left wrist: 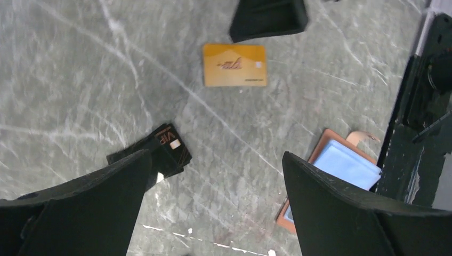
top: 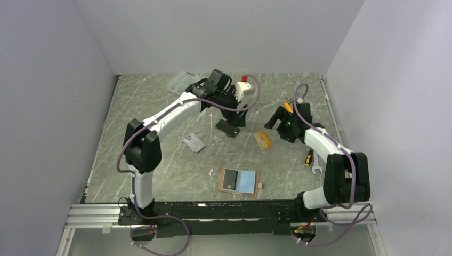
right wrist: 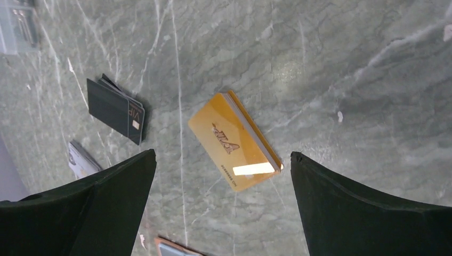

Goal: Put the credit cards into the card holder
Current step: Pick up the credit card from the center of the board.

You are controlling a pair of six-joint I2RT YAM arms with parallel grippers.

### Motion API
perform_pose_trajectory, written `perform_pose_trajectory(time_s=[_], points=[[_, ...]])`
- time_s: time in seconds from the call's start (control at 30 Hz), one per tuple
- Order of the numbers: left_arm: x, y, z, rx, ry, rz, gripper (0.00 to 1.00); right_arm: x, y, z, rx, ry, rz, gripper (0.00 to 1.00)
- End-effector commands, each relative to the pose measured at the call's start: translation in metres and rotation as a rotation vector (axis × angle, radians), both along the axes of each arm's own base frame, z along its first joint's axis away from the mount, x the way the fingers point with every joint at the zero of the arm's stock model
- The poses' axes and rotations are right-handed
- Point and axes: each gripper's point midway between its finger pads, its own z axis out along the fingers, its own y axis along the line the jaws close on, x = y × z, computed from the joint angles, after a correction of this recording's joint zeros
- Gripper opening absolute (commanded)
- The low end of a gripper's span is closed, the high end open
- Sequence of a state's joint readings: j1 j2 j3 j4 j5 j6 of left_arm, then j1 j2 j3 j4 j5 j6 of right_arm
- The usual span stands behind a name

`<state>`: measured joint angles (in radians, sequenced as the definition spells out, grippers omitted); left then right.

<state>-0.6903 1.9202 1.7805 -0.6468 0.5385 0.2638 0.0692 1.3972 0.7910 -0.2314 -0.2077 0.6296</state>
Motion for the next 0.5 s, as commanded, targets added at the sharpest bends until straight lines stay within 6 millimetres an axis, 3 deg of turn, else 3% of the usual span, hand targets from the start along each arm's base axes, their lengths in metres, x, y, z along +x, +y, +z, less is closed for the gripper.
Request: perform_pose_trajectory(time_s=[0.0,0.17,0.47], points=[[0.0,-0.007,-0.018,-0.062,0.2,0.089,0.99,0.03,-0.002,0.007,-0.007,-0.072,0.025,1.0],[0.02,-0.012,-0.037,-0.073,0.202,0.244,0.99,0.036,-0.01,-0.025,0.015,-0.017,-0.003,0.99],[0.025,-0.014,-0.071,-0.063,0.242,0.312,0.99,0.039,-0.017,-0.047,0.093,0.017,-0.013,0.99]])
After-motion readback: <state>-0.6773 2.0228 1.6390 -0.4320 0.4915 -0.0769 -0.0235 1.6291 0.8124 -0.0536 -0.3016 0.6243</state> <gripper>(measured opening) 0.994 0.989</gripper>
